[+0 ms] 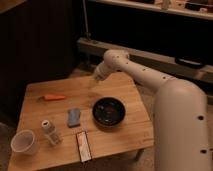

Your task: Place the pepper on the white sponge

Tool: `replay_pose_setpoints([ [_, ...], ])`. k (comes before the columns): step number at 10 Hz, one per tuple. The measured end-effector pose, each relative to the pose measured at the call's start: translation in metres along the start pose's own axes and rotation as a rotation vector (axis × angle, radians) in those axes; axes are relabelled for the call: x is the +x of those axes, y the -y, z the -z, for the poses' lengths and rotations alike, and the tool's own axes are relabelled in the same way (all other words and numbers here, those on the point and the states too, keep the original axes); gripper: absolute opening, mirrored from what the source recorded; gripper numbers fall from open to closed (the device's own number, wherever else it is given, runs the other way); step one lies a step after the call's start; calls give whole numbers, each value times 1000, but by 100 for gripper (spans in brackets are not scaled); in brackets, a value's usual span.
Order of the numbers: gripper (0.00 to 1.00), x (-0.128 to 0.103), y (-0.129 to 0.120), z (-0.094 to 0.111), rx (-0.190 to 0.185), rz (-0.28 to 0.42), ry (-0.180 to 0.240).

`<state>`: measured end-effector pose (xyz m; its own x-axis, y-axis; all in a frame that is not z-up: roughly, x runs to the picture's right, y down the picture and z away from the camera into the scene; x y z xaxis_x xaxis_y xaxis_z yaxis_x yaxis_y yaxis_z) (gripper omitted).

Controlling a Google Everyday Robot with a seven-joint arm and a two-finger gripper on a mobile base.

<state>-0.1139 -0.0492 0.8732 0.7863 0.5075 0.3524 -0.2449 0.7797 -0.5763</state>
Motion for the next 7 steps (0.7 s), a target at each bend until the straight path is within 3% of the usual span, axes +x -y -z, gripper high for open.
replay_pose_setpoints([
  [3, 65, -23, -25, -41, -30, 154, 23],
  [7, 65, -40, -29, -75, -55, 229, 30],
])
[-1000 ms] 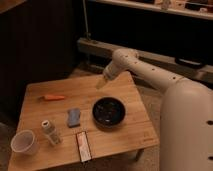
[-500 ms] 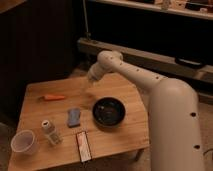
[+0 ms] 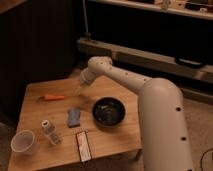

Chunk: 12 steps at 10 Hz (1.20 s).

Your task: Place the pepper on the white sponge

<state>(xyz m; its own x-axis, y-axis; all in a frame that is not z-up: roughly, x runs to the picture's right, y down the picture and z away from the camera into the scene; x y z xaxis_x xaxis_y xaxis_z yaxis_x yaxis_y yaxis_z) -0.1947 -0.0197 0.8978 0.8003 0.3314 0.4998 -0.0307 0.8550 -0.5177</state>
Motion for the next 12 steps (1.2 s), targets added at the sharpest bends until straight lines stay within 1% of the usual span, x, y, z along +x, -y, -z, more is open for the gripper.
replay_pose_setpoints([
  [3, 65, -20, -2, -25, -27, 36, 9],
  [7, 65, -30, -11, -53, -70, 52, 25],
  [9, 65, -30, -15, -61, -93, 50, 34],
  [11, 65, -36, -19, -73, -132, 47, 52],
  [12, 65, -36, -19, -77, -146, 41, 57],
])
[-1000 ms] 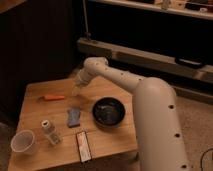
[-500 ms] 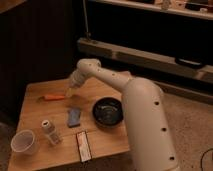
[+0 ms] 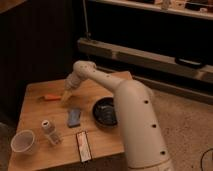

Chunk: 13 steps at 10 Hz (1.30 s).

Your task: Place the pepper on the white sponge

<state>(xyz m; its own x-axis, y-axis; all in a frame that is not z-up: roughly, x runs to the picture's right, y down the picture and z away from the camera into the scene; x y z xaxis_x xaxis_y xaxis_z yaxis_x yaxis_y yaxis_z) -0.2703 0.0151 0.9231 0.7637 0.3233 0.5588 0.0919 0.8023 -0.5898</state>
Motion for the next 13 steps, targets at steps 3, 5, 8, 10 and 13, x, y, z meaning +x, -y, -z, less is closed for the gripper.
replay_pose_setpoints([
  [3, 65, 0, -1, -17, -46, -15, 10],
  [5, 65, 0, -2, -27, -64, -17, 7],
  [8, 65, 1, -5, -41, -87, -14, -1],
  [10, 56, 4, -5, -47, -96, -17, -10],
  [13, 45, 7, -5, -49, -102, -20, -18],
])
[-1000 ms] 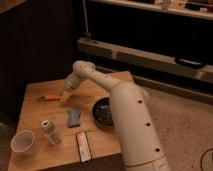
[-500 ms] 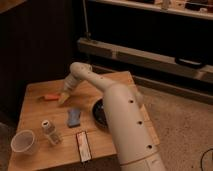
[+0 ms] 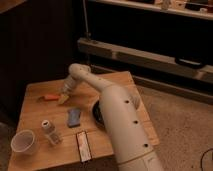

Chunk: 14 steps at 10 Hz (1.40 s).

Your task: Place the pepper on the white sponge

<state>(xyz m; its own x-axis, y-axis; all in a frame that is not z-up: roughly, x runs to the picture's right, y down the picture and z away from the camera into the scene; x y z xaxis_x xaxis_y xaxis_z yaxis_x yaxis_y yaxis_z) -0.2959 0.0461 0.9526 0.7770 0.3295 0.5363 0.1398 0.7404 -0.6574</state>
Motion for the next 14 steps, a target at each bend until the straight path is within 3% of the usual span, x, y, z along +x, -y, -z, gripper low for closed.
replay_pose_setpoints([
  [2, 24, 1, 0, 0, -5, -4, -6],
  [3, 19, 2, 0, 0, -7, -5, -10],
  [7, 18, 5, 1, 5, -2, -20, -33],
  [9, 18, 5, 4, 28, 18, -31, -26],
  [11, 18, -1, 3, 73, 34, -38, -6],
  [14, 18, 21, -20, 125, 30, -58, -1],
])
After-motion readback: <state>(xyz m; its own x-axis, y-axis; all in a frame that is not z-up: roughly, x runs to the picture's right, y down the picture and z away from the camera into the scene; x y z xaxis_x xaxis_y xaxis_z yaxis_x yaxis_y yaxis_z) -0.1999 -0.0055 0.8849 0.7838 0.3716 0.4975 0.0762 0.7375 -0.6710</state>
